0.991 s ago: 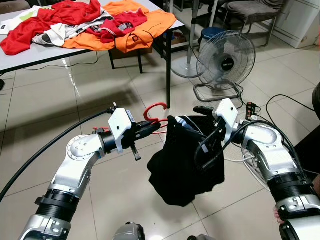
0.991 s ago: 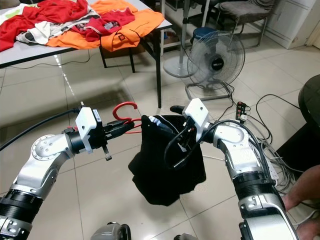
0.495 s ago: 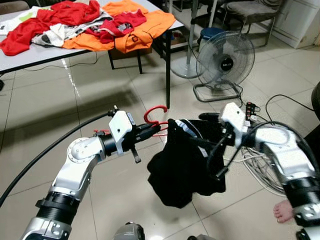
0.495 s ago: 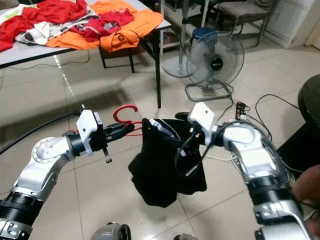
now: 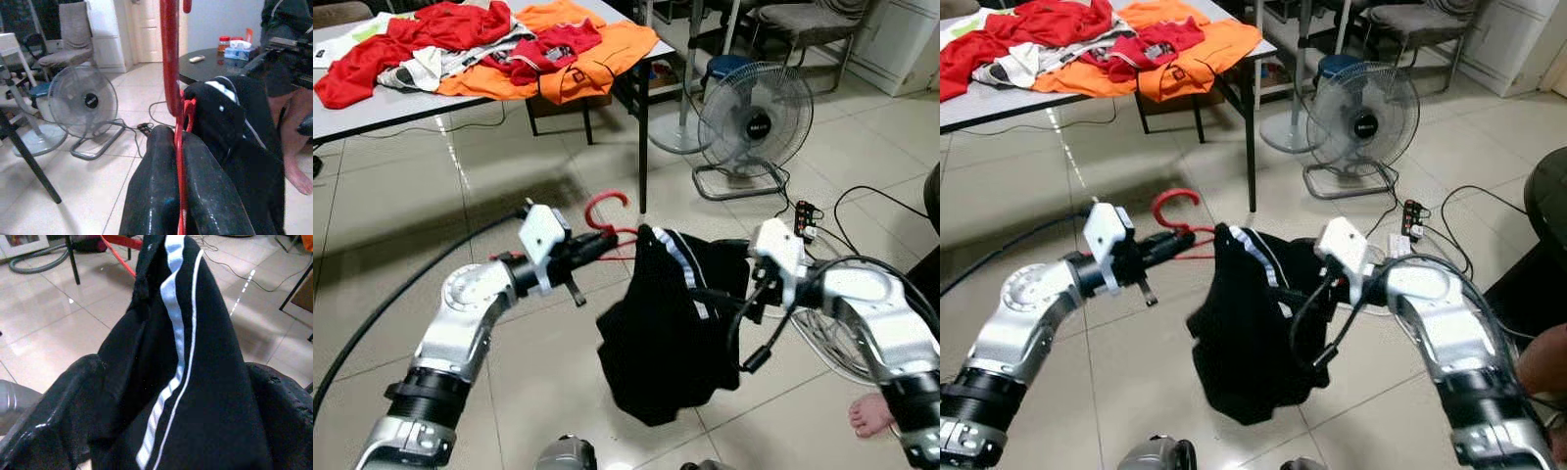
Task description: Hang hanger
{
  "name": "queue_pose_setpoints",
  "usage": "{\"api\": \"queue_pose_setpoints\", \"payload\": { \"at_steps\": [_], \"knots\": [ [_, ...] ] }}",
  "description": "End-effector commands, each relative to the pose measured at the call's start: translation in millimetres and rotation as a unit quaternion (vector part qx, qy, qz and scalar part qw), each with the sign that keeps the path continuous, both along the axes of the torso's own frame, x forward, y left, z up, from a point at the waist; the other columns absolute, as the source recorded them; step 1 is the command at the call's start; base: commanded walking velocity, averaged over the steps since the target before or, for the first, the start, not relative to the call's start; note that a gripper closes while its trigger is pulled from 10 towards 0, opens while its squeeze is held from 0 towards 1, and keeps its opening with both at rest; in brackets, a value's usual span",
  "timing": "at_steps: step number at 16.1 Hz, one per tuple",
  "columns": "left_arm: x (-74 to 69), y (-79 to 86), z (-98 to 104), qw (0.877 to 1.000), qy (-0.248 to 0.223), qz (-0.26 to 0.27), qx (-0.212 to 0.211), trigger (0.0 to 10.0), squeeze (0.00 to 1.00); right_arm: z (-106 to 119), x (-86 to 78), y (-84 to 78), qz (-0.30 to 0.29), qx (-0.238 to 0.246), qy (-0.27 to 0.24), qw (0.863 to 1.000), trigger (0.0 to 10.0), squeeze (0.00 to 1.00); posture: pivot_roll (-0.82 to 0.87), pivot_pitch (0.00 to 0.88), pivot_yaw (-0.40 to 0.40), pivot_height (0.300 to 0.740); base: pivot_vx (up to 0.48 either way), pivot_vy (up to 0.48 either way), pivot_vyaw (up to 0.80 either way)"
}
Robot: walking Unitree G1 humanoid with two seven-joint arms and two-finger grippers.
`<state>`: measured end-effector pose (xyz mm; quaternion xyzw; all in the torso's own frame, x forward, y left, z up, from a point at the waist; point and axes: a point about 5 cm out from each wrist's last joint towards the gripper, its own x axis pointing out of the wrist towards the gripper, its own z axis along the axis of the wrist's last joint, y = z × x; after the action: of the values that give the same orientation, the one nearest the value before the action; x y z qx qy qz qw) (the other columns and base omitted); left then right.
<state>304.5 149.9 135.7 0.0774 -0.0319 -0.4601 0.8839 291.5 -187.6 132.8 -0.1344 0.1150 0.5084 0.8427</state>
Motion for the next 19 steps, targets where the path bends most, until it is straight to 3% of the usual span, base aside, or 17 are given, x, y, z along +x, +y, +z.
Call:
{"api": "queue_pose_setpoints", "payload": {
  "at_steps": [1, 5, 6, 7, 11, 19],
  "knots": [
    [6.7, 6.1, 13, 0.999, -0.024, 0.022, -0.016, 10.0, 0.0, 0, -3.1, -5.7, -0.008, -0.002, 0.003, 1.0, 10.0, 0.0, 0.0, 0.045, 0.029, 0.74, 0.0, 0.0, 0.0],
    [8.0, 6.5, 12, 0.999, -0.02, 0.025, -0.017, 10.0, 0.0, 0, -5.6, -5.2, -0.02, 0.005, 0.006, 1.0, 9.6, 0.0, 0.0, 0.046, 0.029, 0.74, 0.0, 0.0, 0.0],
    [8.2, 6.8, 12, 0.999, -0.019, 0.026, -0.018, 10.0, 0.0, 0, -7.6, -6.2, -0.026, 0.003, 0.012, 1.0, 3.1, 0.0, 0.0, 0.049, 0.027, 0.74, 0.0, 0.0, 0.0],
    [8.2, 6.9, 12, 0.999, -0.018, 0.026, -0.019, 10.0, 0.0, -2, -8.7, -6.6, -0.028, 0.003, 0.015, 0.999, 0.0, 0.0, 0.0, 0.049, 0.028, 0.74, 0.0, 0.0, 0.0],
    [7.6, 5.4, 12, 0.999, -0.017, 0.025, -0.023, 10.0, 0.0, -3, -7.6, -7.3, -0.039, 0.009, 0.023, 0.999, 0.0, 0.0, 0.0, 0.051, 0.028, 0.74, 0.0, 0.0, 0.0],
    [2.7, 7.8, 11, 1.0, -0.008, 0.017, -0.025, 10.0, 0.0, -6, 8.2, -36.1, -0.087, -0.034, 0.012, 0.996, 0.0, 0.0, 0.01, 0.061, 0.031, 0.74, 0.0, 0.0, 0.0]
  ]
}}
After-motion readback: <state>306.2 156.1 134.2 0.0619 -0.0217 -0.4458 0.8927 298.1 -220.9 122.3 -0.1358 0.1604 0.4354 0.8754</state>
